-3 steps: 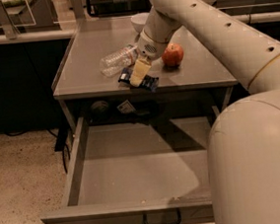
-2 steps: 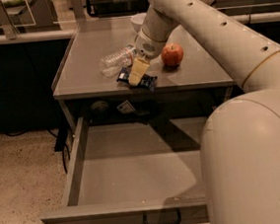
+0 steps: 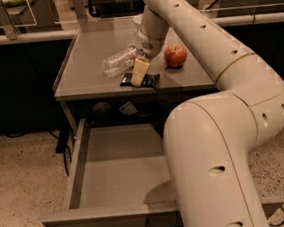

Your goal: Pick rxbar blueberry from top drawer and place on counter

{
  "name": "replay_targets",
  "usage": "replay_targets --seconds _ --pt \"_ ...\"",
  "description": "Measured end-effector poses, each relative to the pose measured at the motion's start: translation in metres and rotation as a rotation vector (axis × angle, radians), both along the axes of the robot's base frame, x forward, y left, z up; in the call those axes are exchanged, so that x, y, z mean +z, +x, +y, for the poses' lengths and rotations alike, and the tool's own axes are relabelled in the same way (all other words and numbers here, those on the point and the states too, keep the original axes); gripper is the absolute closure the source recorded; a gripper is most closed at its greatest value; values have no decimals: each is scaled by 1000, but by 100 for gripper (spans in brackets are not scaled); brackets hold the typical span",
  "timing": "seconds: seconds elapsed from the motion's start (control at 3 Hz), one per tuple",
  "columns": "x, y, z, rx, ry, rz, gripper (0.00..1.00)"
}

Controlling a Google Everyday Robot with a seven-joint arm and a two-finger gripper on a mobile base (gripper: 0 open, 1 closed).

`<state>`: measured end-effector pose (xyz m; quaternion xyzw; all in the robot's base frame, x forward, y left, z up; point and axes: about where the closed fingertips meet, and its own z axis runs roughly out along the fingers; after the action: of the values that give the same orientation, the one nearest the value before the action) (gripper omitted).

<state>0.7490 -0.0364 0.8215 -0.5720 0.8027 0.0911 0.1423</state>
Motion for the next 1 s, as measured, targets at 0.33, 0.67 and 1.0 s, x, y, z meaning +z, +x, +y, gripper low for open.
replay_targets --seconds 0.33,0.67,1.0 --pt "1 0 0 0 0 0 96" --pt "1 0 0 0 0 0 73" --pt "1 0 0 0 0 0 50"
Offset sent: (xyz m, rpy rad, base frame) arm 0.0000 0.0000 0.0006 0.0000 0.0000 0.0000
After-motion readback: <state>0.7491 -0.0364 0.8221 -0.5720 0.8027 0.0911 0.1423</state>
